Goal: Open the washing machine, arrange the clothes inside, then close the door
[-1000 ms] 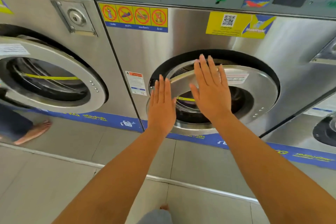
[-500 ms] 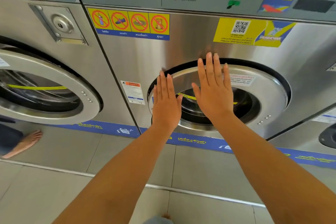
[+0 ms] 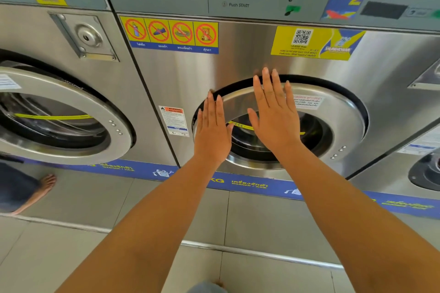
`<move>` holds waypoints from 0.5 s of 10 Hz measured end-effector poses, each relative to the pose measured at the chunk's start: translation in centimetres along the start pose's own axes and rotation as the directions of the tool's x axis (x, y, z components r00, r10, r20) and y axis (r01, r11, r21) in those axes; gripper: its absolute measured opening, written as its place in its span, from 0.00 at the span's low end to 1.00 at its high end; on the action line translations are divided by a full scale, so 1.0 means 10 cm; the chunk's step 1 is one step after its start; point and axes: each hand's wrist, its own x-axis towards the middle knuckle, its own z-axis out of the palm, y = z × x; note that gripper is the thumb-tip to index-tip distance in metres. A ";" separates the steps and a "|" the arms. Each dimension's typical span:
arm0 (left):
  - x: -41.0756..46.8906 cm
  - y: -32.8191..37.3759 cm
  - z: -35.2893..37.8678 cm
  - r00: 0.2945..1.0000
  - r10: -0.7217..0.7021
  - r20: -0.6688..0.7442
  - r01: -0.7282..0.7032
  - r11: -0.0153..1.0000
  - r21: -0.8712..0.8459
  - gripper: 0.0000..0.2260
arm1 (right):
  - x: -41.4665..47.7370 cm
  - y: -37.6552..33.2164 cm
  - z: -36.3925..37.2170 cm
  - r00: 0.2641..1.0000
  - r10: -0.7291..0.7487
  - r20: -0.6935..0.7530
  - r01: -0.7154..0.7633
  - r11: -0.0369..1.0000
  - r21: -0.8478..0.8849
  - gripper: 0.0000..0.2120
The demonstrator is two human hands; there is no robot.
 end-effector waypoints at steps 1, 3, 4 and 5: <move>-0.03 0.04 -0.09 0.999 -0.028 0.034 0.028 1.000 0.004 0.34 | -0.01 0.03 -0.11 0.999 -0.016 0.038 0.013 0.996 0.083 0.32; -0.07 0.17 -0.40 0.996 -0.031 0.084 0.029 0.999 0.023 0.30 | -0.18 0.18 -0.39 0.995 -0.056 0.082 0.041 0.985 0.170 0.29; -0.11 0.25 -0.66 0.996 -0.028 0.086 0.021 0.997 0.071 0.28 | -0.28 0.23 -0.52 0.995 -0.030 0.096 0.010 0.980 0.199 0.29; -0.22 0.33 -0.89 0.998 0.006 0.069 -0.014 0.994 0.113 0.27 | -0.38 0.29 -0.71 0.989 0.021 0.146 -0.055 0.972 0.230 0.29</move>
